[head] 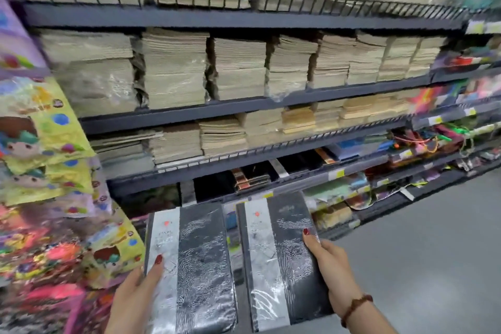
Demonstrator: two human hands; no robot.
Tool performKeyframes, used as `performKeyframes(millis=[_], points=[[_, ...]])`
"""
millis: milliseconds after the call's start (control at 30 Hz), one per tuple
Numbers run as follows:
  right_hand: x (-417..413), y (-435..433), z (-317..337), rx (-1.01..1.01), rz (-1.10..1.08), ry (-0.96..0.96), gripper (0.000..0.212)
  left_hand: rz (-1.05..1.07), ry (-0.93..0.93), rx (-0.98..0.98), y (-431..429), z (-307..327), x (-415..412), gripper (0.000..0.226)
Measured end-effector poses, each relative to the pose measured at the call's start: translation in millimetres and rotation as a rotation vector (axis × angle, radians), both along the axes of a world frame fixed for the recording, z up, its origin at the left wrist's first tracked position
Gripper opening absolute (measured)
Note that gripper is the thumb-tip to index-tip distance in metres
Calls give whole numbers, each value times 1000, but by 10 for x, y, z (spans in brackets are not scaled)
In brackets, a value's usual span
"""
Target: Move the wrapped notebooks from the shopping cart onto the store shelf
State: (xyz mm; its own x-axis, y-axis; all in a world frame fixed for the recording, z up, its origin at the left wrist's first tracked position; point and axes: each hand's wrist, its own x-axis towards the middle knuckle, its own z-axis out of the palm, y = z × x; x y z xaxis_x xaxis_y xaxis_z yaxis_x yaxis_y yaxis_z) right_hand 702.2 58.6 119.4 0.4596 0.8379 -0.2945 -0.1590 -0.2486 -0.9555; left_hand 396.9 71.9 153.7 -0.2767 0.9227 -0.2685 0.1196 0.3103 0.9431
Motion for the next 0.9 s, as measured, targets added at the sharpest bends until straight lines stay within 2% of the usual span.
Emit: performKeyframes(millis=[67, 167, 200, 267, 300, 400, 533, 633, 733, 800, 900], points=[[110, 274, -10, -2, 80, 4, 82, 84, -41, -30, -4, -14, 131, 35], [193, 632, 12, -43, 205, 31, 38, 241, -57, -50, -34, 18, 268, 46], [207, 746, -2, -60, 237, 26, 35, 289, -67, -56, -43, 12, 295, 42], [203, 963, -81, -66, 298, 22, 54, 375, -86, -63, -70, -24, 317, 32], [170, 1048, -117, -81, 329, 28, 54, 413, -101, -64, -94, -42, 324, 34], [4, 1259, -159, -138, 385, 52, 25, 505, -140, -104, -120, -165, 286, 68], [-213, 1516, -241, -168, 433, 45, 24, 528, -188, -172, -4, -298, 152, 85], [-364, 1666, -324, -218, 413, 55, 26, 423, -202, -147, 193, -372, 31, 79], [-467, 1855, -453, -233, 391, 95, 39, 432, -196, -129, 387, -483, -29, 63], [-544, 1966, -530, -249, 371, 118, 31, 481, -177, -130, 529, -614, -94, 53], [-658, 2201, -687, -293, 343, 153, 17, 507, -265, -170, 716, -933, -218, 58]])
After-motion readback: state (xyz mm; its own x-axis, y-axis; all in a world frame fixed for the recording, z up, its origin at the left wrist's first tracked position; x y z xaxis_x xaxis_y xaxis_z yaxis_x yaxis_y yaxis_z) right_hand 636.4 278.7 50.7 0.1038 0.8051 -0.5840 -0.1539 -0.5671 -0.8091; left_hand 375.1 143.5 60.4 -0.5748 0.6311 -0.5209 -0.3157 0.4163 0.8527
